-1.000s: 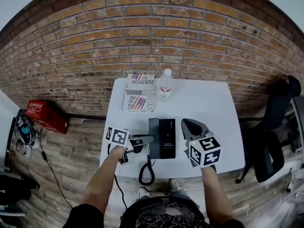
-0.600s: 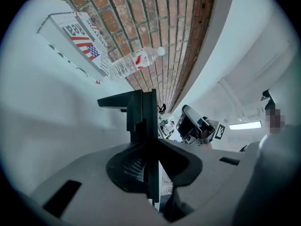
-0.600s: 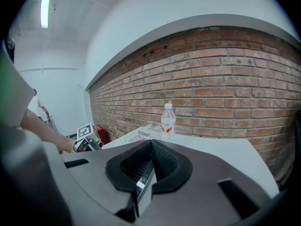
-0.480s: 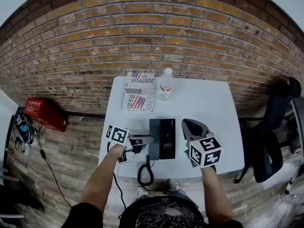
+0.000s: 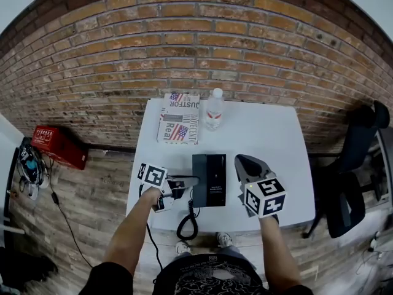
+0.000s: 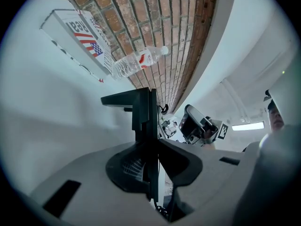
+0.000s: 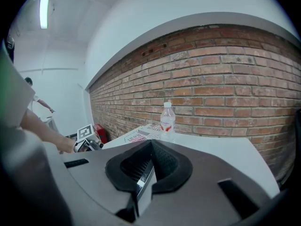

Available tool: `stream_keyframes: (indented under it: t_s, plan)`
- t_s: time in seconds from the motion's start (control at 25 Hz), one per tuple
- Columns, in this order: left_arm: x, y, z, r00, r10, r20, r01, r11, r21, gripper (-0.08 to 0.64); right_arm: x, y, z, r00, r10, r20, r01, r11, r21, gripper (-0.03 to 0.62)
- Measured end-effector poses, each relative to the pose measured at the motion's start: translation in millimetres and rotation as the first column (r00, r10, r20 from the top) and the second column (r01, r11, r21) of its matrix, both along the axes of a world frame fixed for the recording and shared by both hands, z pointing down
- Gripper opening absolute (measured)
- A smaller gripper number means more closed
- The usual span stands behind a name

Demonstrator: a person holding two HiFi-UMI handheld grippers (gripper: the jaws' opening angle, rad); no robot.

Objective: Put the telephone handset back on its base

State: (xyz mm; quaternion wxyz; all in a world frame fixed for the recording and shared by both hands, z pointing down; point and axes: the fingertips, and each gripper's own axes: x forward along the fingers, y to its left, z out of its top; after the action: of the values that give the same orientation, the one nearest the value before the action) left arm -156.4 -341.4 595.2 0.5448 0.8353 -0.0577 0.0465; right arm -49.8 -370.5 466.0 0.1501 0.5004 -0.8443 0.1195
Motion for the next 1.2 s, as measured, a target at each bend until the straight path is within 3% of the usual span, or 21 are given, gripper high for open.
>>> stream_keyframes:
  t_s: [0.36, 0.72, 0.88, 1.2]
  plan:
    - [-13.1, -9.9, -2.4, 0.991, -0.128, 0.041, 0.127, 0.992, 0.022, 0.097, -3.2, 2.0, -4.4, 0.999, -0.031, 0.013, 0.03, 0.999, 0.011, 0.0]
    - [-33.1, -17.1, -36.9, 0.957, -0.257, 0.131, 0.231, 0.955, 0.185, 0.095, -12.2, 3.0, -21.9, 0.995, -0.095, 0.036, 0.093, 0.994, 0.049, 0.0]
    - [-44.5, -21.5, -64.9, 0.925, -0.35, 0.146, 0.298, 0.909, 0.292, 0.095, -15.6, 2.9, -30.0, 0.991, -0.128, 0.044, 0.125, 0.99, 0.067, 0.0]
    - [-67.8, -23.6, -127.7, 0.826, -0.54, 0.162, 0.402, 0.765, 0.504, 0.095, -22.3, 5.4, -43.3, 0.982, -0.185, 0.048, 0.18, 0.979, 0.098, 0.0]
